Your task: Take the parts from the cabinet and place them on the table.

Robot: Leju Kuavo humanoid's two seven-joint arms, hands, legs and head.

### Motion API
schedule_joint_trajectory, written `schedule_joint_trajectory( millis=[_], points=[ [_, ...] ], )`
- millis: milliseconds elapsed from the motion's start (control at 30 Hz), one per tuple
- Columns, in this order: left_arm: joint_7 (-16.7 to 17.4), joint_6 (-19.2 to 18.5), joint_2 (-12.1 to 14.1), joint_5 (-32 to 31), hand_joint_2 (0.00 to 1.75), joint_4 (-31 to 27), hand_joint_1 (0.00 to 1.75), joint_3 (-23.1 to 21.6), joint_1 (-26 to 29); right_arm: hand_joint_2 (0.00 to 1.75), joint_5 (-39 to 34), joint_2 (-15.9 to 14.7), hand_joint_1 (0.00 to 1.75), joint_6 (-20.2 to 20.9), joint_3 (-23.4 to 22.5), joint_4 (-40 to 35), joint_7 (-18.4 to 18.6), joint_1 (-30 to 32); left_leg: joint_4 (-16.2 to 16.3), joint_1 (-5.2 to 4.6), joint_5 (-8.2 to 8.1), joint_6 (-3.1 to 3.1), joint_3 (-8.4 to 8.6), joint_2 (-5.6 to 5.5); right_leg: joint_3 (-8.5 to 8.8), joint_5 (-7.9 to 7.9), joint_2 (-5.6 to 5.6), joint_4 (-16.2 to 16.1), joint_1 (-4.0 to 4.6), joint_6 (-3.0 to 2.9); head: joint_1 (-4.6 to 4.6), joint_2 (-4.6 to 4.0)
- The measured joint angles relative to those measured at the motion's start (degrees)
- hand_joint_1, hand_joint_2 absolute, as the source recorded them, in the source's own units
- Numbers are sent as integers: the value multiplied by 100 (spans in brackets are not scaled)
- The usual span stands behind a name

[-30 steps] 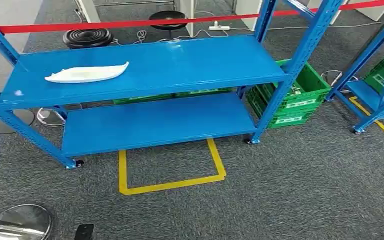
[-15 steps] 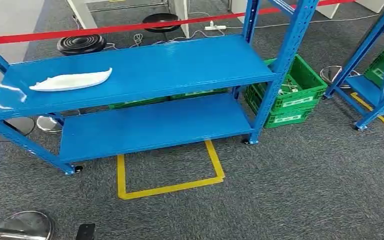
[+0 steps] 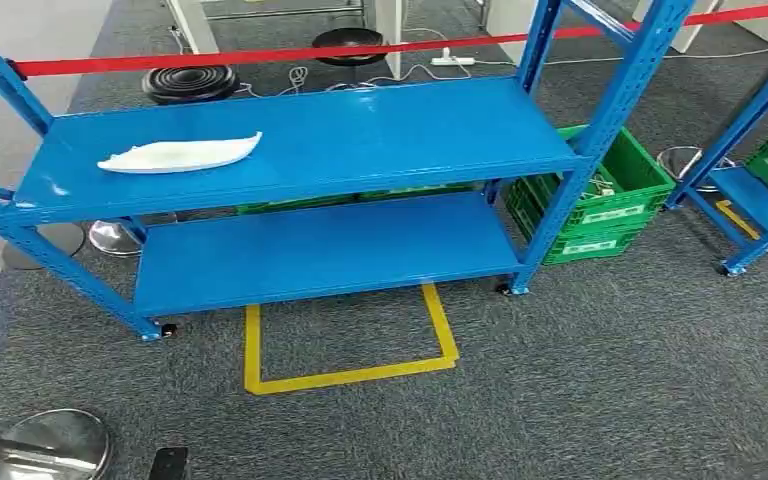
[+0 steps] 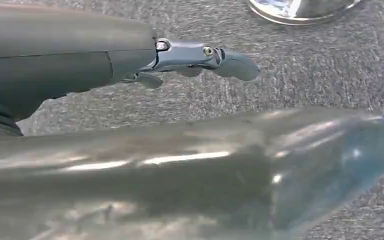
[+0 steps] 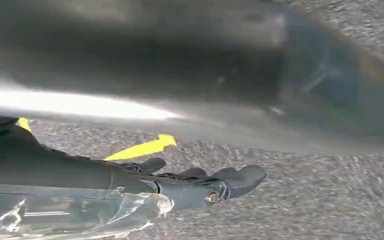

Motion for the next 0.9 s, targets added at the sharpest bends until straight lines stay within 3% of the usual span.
schedule_joint_trajectory(
  millis=[33,67,100,133,233,267,367,433,467,500,567,633,667,900],
  points=[
    [0,0,-2,0,0,0,0,0,-5,0,13,-4,0,-2,16,2,0,0,57,29,-34,-52,-2,-68,325,237,116,-586,-40,44,4,0],
    [0,0,9,2,0,-2,0,2,-9,0,29,0,0,-2,24,18,7,-8,104,29,-65,-105,-37,-113,439,62,416,-760,-70,93,18,0],
    [0,0,20,2,0,0,0,4,-11,0,46,9,0,-2,42,37,4,-21,185,4,-96,-146,-75,-163,478,73,355,-788,-60,-59,48,0],
    [0,2,20,18,0,0,0,4,-9,0,77,6,0,-2,64,39,7,-23,178,2,-76,-148,-106,-176,457,72,298,-752,-48,-151,4,0],
    [-35,0,33,92,0,0,0,37,4,0,142,-7,0,-22,90,39,42,-6,123,32,-55,-210,-89,-227,446,64,217,-739,-16,-269,-18,0],
    [-61,2,37,134,0,-2,0,57,6,0,147,-7,0,-20,107,42,39,-18,136,30,-48,-192,-75,-226,449,65,220,-746,-31,-257,-2,0],
    [-109,2,59,225,0,0,0,114,13,0,142,-11,0,0,123,48,44,-46,112,17,-37,-4,-96,-223,440,63,221,-745,-20,-263,-39,0],
    [-114,20,70,236,0,-2,0,168,16,0,188,-11,0,-4,162,59,50,-36,105,19,-34,-5,-97,-217,440,56,222,-743,1,-282,-41,0],
    [-111,26,72,245,0,-2,0,199,19,0,203,-11,0,-4,177,63,57,-36,102,21,-33,-14,-100,-215,440,56,222,-741,10,-283,-37,0],
    [-111,42,79,273,0,-2,0,227,27,0,212,-11,0,-2,188,66,59,-38,100,26,-28,-72,-102,-214,438,55,222,-739,16,-285,-39,0],
    [-62,63,94,286,0,-2,0,297,48,0,282,-11,0,17,227,70,111,-45,92,41,-35,-249,-103,-213,436,48,219,-734,21,-296,-39,0],
    [-37,81,105,299,0,-2,0,354,78,0,321,-11,0,35,256,77,116,-52,92,41,-38,-273,-107,-213,438,48,216,-735,20,-296,-35,0],
    [-24,85,109,302,175,-2,0,374,92,0,324,-11,0,42,267,83,116,-55,93,36,-38,-273,-106,-213,442,48,215,-739,16,-295,-35,0],
    [59,135,153,385,175,-2,0,529,134,0,407,-9,0,190,372,125,-20,-85,96,19,-37,-266,-105,-213,487,84,212,-816,2,-241,-35,0]
  ],
)
